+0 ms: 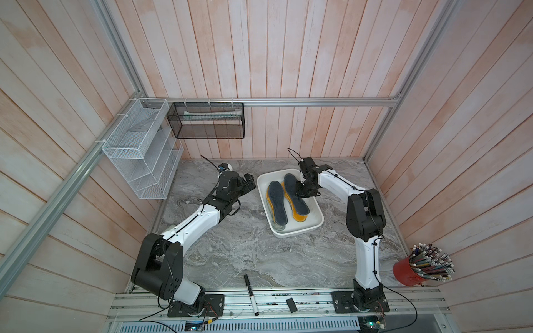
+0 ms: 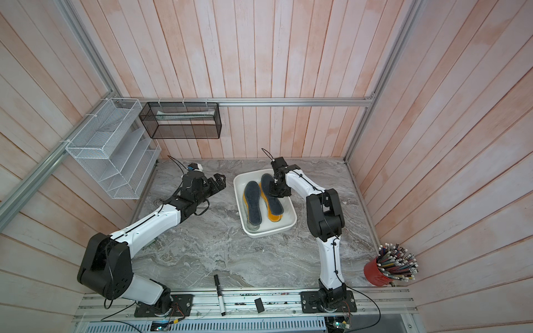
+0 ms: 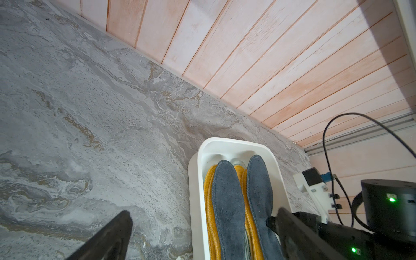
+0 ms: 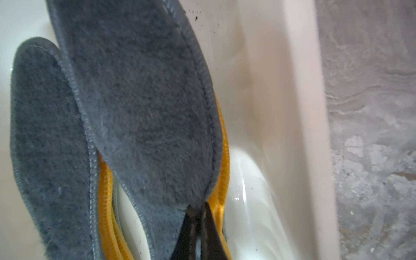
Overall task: Put the insoles into the storage box
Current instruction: Place the insole in the storage box.
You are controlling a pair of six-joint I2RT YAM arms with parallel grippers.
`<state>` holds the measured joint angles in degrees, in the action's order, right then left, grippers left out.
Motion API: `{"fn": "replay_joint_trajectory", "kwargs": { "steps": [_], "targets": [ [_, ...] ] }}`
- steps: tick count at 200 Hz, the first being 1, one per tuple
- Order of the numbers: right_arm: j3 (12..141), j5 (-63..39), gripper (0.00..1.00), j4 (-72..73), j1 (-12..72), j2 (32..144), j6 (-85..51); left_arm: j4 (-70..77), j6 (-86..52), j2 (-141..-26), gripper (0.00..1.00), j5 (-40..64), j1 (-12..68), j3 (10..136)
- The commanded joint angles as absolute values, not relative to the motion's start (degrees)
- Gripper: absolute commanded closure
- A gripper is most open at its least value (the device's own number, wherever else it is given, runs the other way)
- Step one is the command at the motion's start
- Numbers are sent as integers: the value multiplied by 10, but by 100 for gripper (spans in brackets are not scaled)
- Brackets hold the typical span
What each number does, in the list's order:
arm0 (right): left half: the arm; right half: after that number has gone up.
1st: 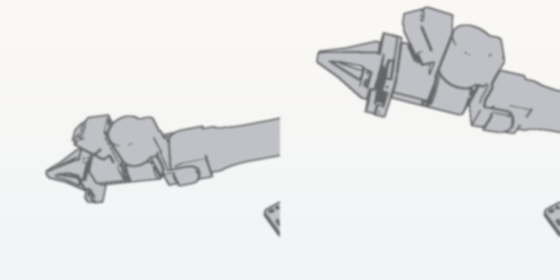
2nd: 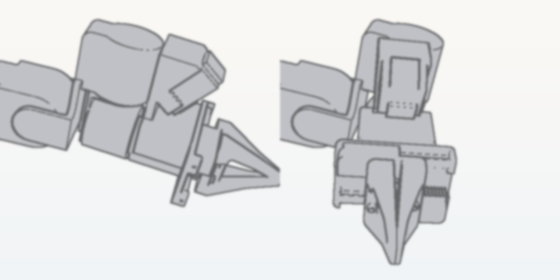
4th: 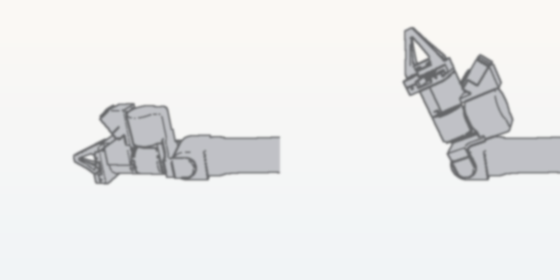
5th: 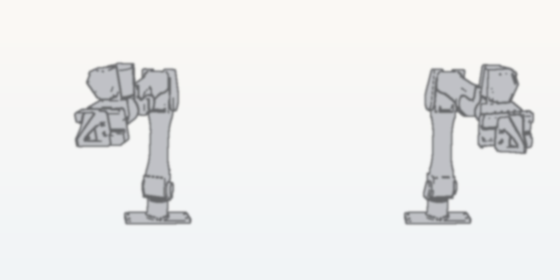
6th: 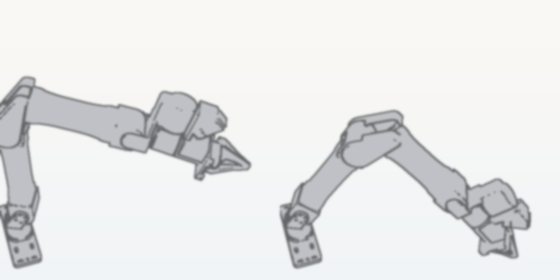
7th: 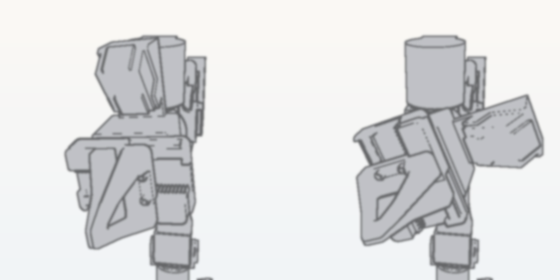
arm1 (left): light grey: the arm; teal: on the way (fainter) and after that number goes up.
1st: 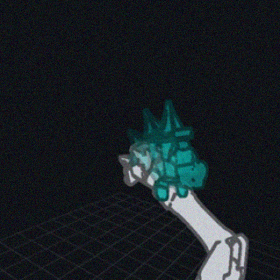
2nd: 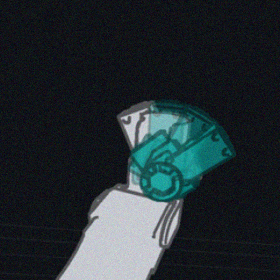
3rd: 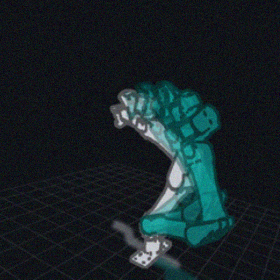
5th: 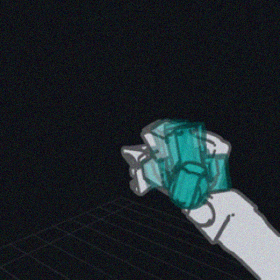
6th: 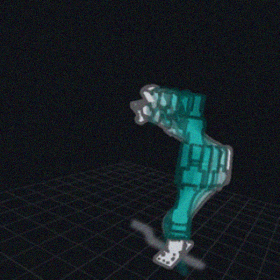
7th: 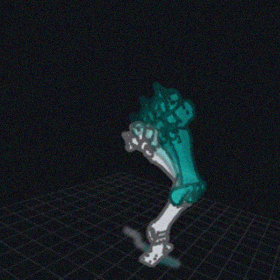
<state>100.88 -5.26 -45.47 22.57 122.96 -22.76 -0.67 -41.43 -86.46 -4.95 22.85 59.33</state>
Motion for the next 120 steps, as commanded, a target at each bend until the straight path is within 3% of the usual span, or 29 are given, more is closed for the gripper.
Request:
{"fn": "replay_joint_trajectory", "kwargs": {
  "steps": [1,69,120],
  "targets": [
    [1023,-63,87,-466,224,1246,-232,-7,-410,-859,0,-53,226,586],
    [1022,-63,72,-469,225,1244,-229,-8,-412,-855,0,-52,225,582],
    [1021,-53,48,-474,223,1211,-218,-11,-410,-855,0,-54,225,585]
  ]
}}
